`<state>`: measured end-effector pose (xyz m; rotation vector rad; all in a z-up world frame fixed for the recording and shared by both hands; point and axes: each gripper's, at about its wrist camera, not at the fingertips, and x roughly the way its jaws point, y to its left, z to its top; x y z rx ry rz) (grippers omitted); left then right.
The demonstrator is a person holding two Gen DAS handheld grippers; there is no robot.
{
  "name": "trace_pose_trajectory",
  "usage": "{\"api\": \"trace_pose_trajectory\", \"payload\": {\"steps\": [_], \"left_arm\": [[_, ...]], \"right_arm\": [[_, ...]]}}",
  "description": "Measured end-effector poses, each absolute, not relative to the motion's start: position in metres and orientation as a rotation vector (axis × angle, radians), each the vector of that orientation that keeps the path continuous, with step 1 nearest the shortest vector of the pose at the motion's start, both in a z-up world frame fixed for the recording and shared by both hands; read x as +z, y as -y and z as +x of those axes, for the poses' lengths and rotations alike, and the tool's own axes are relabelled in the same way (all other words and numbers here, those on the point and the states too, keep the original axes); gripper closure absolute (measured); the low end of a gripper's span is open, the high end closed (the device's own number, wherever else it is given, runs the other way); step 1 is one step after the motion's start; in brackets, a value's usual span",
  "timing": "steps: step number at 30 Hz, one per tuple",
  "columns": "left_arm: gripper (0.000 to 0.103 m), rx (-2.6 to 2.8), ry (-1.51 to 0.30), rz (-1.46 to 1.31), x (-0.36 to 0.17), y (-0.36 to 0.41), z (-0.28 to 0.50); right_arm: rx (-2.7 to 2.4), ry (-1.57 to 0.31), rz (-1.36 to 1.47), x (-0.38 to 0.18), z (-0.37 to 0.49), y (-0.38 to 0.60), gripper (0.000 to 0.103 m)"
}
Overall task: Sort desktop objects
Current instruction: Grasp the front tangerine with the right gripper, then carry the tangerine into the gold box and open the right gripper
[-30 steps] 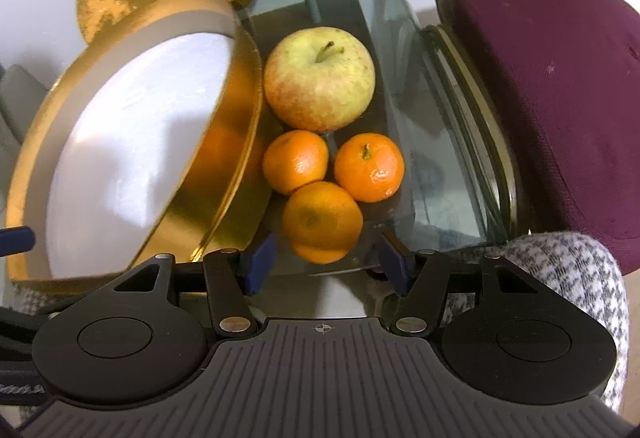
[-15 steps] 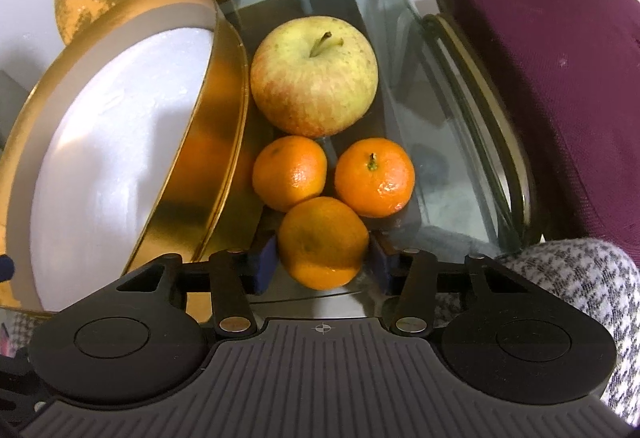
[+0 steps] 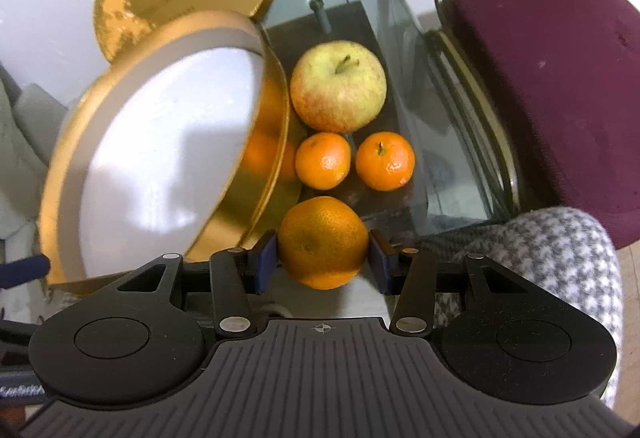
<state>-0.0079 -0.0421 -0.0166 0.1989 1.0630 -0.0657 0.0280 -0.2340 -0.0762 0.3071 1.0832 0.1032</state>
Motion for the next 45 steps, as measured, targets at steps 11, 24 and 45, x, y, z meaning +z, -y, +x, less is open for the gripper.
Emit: {"api": "trace_pose_trajectory", "payload": {"steps": [11,24,45], "left_arm": [[0.001,0.189,-0.986,-0.015,0.007,-0.06,-0.018],[0.001,0.31,-1.065,-0.135,-0.027,-0.122,-0.023],[0.001,0.263,-1.092,-0.108,-0.027,-0.11,-0.033]], "right_arm": [[0.193,-0.911,0.208,-0.002,0.043,0.192,0.053],[0.484,-1.091,-0.047,-0.063,0.081,0.031,0.053],[0.488,-1.138,-0.04,-0.064,0.071,0.033,0.035]]}}
